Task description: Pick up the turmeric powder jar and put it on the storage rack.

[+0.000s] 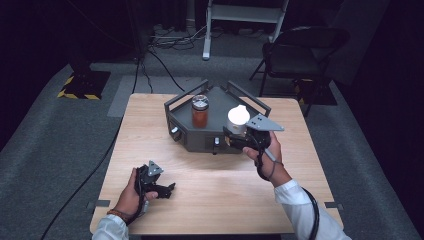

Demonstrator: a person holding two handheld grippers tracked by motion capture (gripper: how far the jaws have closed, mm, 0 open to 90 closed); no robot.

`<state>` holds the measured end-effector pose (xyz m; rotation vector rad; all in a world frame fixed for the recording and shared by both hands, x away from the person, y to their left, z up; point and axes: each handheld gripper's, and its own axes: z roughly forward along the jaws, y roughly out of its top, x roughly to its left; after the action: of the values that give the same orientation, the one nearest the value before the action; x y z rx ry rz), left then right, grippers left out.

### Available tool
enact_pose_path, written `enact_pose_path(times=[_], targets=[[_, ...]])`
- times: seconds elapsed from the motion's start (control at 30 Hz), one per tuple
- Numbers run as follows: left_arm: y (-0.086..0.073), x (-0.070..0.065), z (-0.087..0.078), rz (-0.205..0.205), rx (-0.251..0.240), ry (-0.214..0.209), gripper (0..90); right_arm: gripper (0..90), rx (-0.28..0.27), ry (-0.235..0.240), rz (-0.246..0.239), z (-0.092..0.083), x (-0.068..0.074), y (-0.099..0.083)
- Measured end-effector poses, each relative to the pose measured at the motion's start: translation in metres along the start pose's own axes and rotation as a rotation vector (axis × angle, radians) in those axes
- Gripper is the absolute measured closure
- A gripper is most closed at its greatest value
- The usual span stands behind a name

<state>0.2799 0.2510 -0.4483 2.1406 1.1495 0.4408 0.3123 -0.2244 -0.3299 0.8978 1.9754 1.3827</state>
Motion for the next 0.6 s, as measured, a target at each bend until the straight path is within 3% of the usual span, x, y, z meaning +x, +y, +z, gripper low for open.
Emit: enact_pose_path(times=[0.27,0.6], targets=[[0.0,0.0,0.0,0.0,0.0,0.0,0.1,30.1,-0.012,-0.034,0.01,0.01,-0.003,0.014],[0.0,0.0,0.0,0.002,0.0,0.0,0.1,30.1,-0.022,-0.061,0.026,0.021,-0.008,0.018]])
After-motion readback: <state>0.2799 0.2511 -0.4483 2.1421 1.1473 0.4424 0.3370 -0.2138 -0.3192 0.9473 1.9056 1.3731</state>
